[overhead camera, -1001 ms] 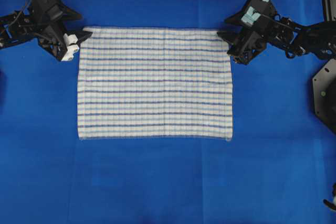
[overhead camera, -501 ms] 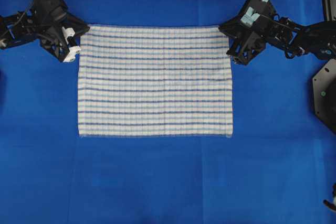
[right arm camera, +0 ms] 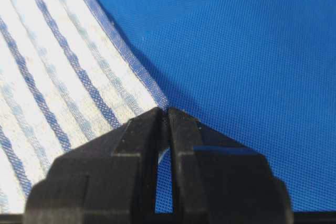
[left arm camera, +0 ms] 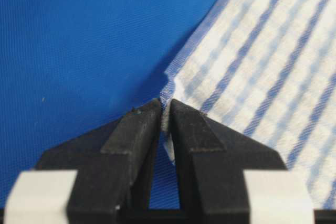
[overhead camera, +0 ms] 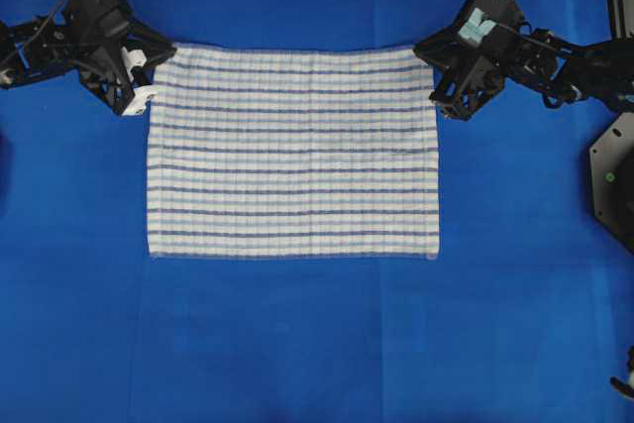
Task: Fold the blue towel.
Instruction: 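Fold the top edge down to the bottom edge with both grippers, release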
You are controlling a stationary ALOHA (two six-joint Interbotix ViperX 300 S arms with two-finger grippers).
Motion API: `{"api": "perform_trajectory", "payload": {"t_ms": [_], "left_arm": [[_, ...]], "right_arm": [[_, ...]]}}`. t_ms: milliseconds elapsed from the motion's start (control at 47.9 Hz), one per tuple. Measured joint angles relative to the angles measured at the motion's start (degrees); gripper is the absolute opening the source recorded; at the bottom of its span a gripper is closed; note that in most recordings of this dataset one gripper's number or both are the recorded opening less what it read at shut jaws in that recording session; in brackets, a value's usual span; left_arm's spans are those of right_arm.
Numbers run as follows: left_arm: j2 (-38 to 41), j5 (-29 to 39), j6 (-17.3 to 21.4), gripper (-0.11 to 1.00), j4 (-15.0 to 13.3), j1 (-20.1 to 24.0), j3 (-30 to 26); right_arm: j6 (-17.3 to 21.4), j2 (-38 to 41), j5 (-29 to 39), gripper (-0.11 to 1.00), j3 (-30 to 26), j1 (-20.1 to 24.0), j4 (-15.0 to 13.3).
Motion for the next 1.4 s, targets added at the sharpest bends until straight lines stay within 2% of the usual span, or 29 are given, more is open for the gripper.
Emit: {"api": "perform_trajectory", "payload": {"t_ms": [209,376,563,730,897,1127,1231,1398], "left_arm": [[-8.88,5.62,-0.53,0.07,0.09,-3.08,0.09],[-16.61,10.28,-0.97,0.07,-0.09,-8.61,1.23],[-23.55,11.34,-3.6,0.07,-0.09,-15.47,4.22],[-28.21,11.78,-10.02,0.07,-0.09,-22.15,7.03],[-29.36,12.04,-13.8,0.07,-0.18,-28.13,7.65],[-27.77,12.13,-15.38,0.07,-0.18,-33.57,7.56],[-26.37,12.04,-15.38,0.07,-0.18,-35.16,7.21],[-23.82,12.04,-15.38,0.07,-0.09,-36.56,6.06]], "right_arm": [[0.0,-5.98,4.13,0.06,0.53,2.11,-0.09],[0.09,-11.34,7.03,0.06,2.2,5.98,0.35],[0.44,-17.23,7.82,0.06,5.27,11.43,4.75],[0.35,-21.01,7.91,0.06,7.73,17.84,9.32],[0.35,-21.88,8.09,0.06,8.44,24.7,13.8],[0.35,-21.18,9.58,0.06,8.35,31.55,19.51],[0.35,-20.57,9.67,0.06,8.17,33.66,20.92],[0.35,-18.9,9.76,0.06,7.47,35.6,21.53]]}}
